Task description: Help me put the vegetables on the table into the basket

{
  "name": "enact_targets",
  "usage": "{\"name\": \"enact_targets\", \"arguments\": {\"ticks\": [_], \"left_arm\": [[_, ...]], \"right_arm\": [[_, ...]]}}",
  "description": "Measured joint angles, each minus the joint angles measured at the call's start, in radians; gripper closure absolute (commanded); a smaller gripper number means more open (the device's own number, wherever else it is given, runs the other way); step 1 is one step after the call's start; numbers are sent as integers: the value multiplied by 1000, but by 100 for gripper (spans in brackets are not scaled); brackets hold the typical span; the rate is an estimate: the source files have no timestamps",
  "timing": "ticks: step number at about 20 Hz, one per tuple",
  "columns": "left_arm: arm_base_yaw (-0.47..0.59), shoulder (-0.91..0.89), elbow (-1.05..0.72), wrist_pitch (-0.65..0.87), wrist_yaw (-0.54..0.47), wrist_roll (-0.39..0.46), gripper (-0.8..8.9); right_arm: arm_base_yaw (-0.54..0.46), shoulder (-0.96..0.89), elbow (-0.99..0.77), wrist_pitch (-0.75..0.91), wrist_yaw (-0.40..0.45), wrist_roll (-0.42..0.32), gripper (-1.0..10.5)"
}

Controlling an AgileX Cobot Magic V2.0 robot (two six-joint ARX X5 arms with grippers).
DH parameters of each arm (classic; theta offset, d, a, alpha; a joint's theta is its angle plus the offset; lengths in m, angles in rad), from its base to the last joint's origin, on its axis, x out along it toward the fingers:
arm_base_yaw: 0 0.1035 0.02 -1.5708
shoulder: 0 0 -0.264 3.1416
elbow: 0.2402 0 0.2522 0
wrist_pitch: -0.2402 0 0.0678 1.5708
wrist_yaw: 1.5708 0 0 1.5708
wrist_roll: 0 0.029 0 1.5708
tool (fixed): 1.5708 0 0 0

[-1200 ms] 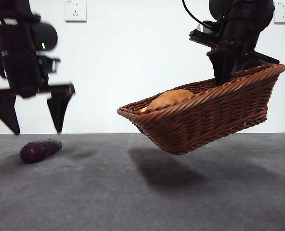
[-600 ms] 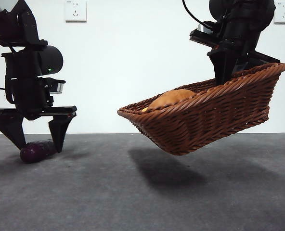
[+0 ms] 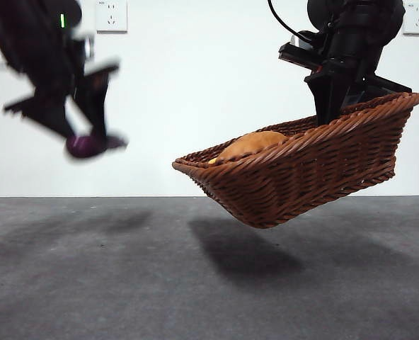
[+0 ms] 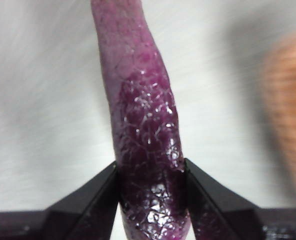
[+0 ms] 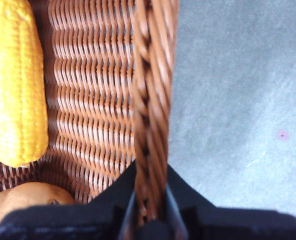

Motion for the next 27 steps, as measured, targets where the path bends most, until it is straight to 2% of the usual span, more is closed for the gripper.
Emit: {"name": "enact_targets", "arguments": {"ticks": [2,3,6,8,11,12,13,14,15,16,20,25,26,27], "left_arm": [[-68,-93,0,5,163,-21,823],[-117,-117,1,6,205,-34,823],[-274,-97,1,27,210,-99,823],[-355,-57,1,95,180,-162,823],[-413,-13,1,198,177,-288,812],[-421,0,1,223,177,-327,780],[-424,10,1,235,175,-364,653],[-426,19,1,248,163,-404,450],[-425,24,1,269,150,-435,289],[-424,24,1,291,147,-459,239],[-423,24,1,341,141,-491,239],[-351,-5,0,316,167,-482,257],[-334,-43,0,303,141,-469,347],[-319,-98,0,280,121,-442,565]], "right_arm": [[0,0,0,0,0,0,963],[0,0,0,0,0,0,963],[0,0,0,0,0,0,963],[0,0,0,-1,0,0,963],[0,0,0,-5,0,0,963],[0,0,0,-6,0,0,963],[0,0,0,-7,0,0,963],[0,0,0,-10,0,0,963],[0,0,0,-14,0,-1,963],[0,0,0,-20,0,-1,963],[-1,0,0,-23,0,-4,963],[-6,0,0,-13,0,-13,963],[-14,0,0,4,0,-13,963],[-26,0,0,21,-2,-15,963]]}}
